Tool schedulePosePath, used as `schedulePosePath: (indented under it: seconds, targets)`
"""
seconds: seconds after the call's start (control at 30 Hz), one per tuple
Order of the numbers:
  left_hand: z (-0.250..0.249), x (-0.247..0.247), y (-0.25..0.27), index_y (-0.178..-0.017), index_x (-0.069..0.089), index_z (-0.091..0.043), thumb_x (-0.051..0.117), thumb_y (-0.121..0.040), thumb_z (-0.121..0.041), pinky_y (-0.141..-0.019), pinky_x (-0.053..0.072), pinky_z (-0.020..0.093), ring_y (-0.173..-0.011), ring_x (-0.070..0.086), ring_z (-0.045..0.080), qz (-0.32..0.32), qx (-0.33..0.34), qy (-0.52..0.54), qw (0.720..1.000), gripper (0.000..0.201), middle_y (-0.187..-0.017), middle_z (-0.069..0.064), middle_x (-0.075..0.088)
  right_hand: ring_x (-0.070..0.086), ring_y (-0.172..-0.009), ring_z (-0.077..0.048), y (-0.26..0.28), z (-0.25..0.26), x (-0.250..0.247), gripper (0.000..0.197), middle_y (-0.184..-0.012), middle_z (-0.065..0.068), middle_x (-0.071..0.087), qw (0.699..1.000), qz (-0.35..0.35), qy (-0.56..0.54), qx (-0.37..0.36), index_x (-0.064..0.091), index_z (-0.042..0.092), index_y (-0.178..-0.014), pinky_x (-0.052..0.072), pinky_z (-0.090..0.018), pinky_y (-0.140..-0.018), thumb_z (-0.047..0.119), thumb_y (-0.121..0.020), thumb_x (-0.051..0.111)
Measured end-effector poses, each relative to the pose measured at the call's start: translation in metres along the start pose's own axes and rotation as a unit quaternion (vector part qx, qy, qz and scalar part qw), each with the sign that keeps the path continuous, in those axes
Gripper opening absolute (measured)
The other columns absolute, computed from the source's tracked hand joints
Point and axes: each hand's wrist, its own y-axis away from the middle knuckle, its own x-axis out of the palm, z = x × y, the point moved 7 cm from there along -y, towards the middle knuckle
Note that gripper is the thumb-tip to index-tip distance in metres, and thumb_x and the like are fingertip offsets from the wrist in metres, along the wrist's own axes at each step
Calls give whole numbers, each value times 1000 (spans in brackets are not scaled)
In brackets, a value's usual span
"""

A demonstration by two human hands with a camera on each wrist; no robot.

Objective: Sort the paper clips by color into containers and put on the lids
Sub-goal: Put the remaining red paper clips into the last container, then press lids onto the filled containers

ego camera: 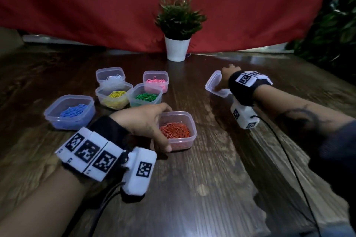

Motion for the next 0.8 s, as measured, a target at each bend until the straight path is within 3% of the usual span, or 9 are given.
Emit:
schedulePosePath:
  seconds: [0.07, 0.17, 0.27, 0.33, 0.43, 0.53, 0.63, 0.7, 0.8]
  targets:
    - [4, -1, 4, -118, 48, -21, 88, -55, -10, -94, 49, 30, -106, 58, 9, 0, 5, 44, 999, 76, -113, -8, 60, 57, -98, -30, -2, 0, 4, 58, -99, -7, 54, 1000, -20, -1, 3, 59, 17, -107, 49, -38, -86, 38, -54, 68]
    - [12, -6, 10, -118, 52, -21, 87, -53, -2, -85, 53, 42, -105, 60, 15, -1, 4, 116, 993, 76, -113, -3, 62, 47, -118, -32, -1, 0, 4, 63, -125, -11, 48, 998, -53, 17, 25, 50, 9, -120, 43, -42, -90, 25, -66, 78]
    - [21, -19, 11, -114, 55, -29, 92, -44, -12, -82, 51, 34, -107, 59, 12, -55, 10, 135, 989, 80, -111, -8, 62, 42, -122, -37, -6, 2, -4, 47, -132, -17, 42, 996, -88, -8, 9, 45, 5, -126, 38, -46, -96, 16, -83, 62]
    - [25, -26, 13, -113, 55, -25, 90, -48, -2, -85, 51, 43, -103, 61, 15, -97, 12, 179, 979, 78, -109, -4, 63, 51, -113, -37, 1, 0, -17, 34, -125, -20, 51, 992, -91, -84, -20, 52, 3, -119, 42, -42, -91, 13, -86, 54]
    - [25, -27, 12, -117, 53, -18, 86, -50, 3, -81, 54, 34, -100, 62, 16, -121, 14, 197, 973, 78, -110, 1, 63, 58, -99, -30, 29, 5, -45, 23, -107, -19, 60, 975, -101, -190, -48, 60, 5, -107, 42, -35, -77, 12, -88, 50]
    - [20, -17, 10, -115, 54, -19, 91, -45, -6, -73, 54, 23, -98, 62, 12, -95, 15, 177, 980, 80, -110, -2, 62, 56, -86, -26, 77, 36, -53, 25, -90, -14, 58, 958, -56, -252, -121, 63, 1, -106, 48, -43, -77, 8, -89, 46]
    - [15, -9, 9, -115, 54, -23, 91, -32, -26, -83, 51, 26, -104, 59, 11, -74, 17, 153, 985, 91, -113, -5, 62, 59, -98, -29, 132, 73, -38, 30, -103, -16, 65, 962, -6, -181, -206, 63, 5, -112, 46, -37, -83, 9, -90, 44]
    - [15, -6, 8, -120, 52, -21, 93, -39, -21, -91, 48, 26, -107, 57, 11, -72, 15, 141, 987, 90, -115, -5, 61, 59, -100, -24, 157, 89, -26, 34, -110, -11, 65, 958, 24, -146, -246, 61, 15, -121, 45, -29, -84, 13, -91, 45]
    - [14, -4, 7, -124, 48, -15, 88, -52, -7, -79, 49, 19, -104, 58, 11, -66, 20, 158, 985, 83, -113, -3, 60, 52, -97, -13, 173, 100, -10, 40, -116, -3, 58, 944, 91, -129, -289, 46, 31, -135, 39, -22, -81, 23, -95, 46]
